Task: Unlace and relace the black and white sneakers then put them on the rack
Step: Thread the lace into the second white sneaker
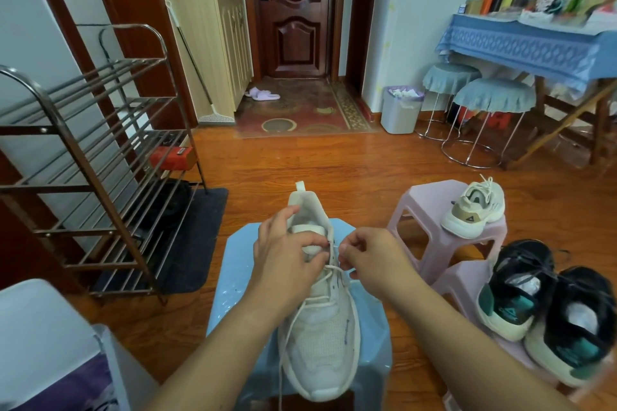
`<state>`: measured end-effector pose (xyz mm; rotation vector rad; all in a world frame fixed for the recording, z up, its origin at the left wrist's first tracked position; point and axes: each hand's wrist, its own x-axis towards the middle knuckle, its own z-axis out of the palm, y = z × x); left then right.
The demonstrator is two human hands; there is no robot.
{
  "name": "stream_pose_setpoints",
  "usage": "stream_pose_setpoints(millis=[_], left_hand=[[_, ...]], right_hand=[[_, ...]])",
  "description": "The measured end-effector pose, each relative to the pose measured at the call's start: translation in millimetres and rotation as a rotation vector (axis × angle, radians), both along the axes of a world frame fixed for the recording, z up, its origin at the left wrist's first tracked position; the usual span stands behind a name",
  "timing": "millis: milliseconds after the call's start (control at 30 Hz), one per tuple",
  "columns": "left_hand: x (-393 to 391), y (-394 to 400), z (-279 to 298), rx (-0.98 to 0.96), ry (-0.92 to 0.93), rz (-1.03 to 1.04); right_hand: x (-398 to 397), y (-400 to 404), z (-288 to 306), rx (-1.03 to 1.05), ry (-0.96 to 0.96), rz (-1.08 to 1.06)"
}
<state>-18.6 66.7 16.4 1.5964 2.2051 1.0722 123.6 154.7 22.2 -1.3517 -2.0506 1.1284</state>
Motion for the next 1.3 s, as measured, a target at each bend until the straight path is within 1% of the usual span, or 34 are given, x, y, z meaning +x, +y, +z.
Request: stream_pose_setpoints(millis=[100,167,200,267,333,367,433,467,500,533,633,667,700,733,767,800,867,900,933,967,1000,1033,1067,1100,1133,1167,1200,1233,1300], left_hand=[[0,-1,0,-0.010,-0.046,-0.002],[-2,-1,1,-0.012,-0.070,-0.009],[-4,0,2,-0.010,-0.072,-0.015],[-7,-1,3,-0.024,-0.049,-0.038],[-7,-2,3,-0.039,-0.009,-0.056],[-5,-2,3,-0.034,-0.018,-0.052],[-1,-3,3,-0.015,-0.110,-0.032],[1,-4,3,-0.004,-0.176,-0.013],[3,-5,4,0.001,-0.232,0.004],[4,-6,5,0.003,-0.241,0.025],[0,-17,17,0.041,-0.042,0.107],[-5,-22,23,0.074,-0.031,0.130],[-10,-26,32,0.108,-0.102,0.157],[-19,-32,41,0.162,-0.284,0.189],[-31,-36,50,0.257,-0.566,0.218],[-48,-42,56,0.390,-0.903,0.237],[-89,-55,57,0.698,-1.555,0.269],[-111,-66,53,0.862,-1.785,0.309],[-130,-77,45,0.982,-1.919,0.356],[-144,-86,35,1.016,-1.932,0.423],[-154,-90,24,0.946,-1.808,0.523],[-157,-91,17,0.780,-1.547,0.622],[-153,-88,11,0.563,-1.187,0.669],[-144,-82,9,0.365,-0.813,0.625],[-132,-76,9,0.214,-0.501,0.499],[-115,-69,9,0.099,-0.287,0.316],[-98,-63,10,-0.007,-0.127,0.152],[-82,-58,11,-0.107,-0.003,0.043],[-60,-53,7,-0.223,0.193,-0.051]], right_hand=[[-5,-2,-1,0.089,-0.045,0.016],[-5,-2,2,0.125,-0.046,0.079],[-4,-1,4,0.111,-0.027,0.124],[0,1,6,0.006,0.001,0.210],[4,1,7,-0.068,0.042,0.228],[6,1,7,-0.028,0.036,0.212],[7,0,8,0.177,-0.063,0.216],[6,-1,8,0.268,-0.121,0.274],[6,-2,9,0.318,-0.170,0.332],[7,-2,10,0.330,-0.193,0.368],[10,1,14,0.287,-0.198,0.374],[11,3,15,0.275,-0.197,0.364],[12,5,16,0.259,-0.194,0.355],[12,5,18,0.245,-0.187,0.349],[12,5,19,0.231,-0.193,0.345],[11,4,20,0.227,-0.197,0.340],[9,3,19,0.228,-0.204,0.323],[7,2,19,0.229,-0.211,0.315],[7,2,18,0.230,-0.222,0.308],[5,2,17,0.231,-0.232,0.309],[4,1,15,0.235,-0.237,0.312],[3,1,12,0.244,-0.240,0.314],[2,1,10,0.261,-0.238,0.313],[2,1,8,0.273,-0.233,0.305],[0,1,7,0.278,-0.220,0.294],[0,1,6,0.278,-0.208,0.282],[0,1,5,0.279,-0.197,0.273],[0,1,4,0.286,-0.196,0.267],[-1,1,3,0.312,-0.210,0.260]])
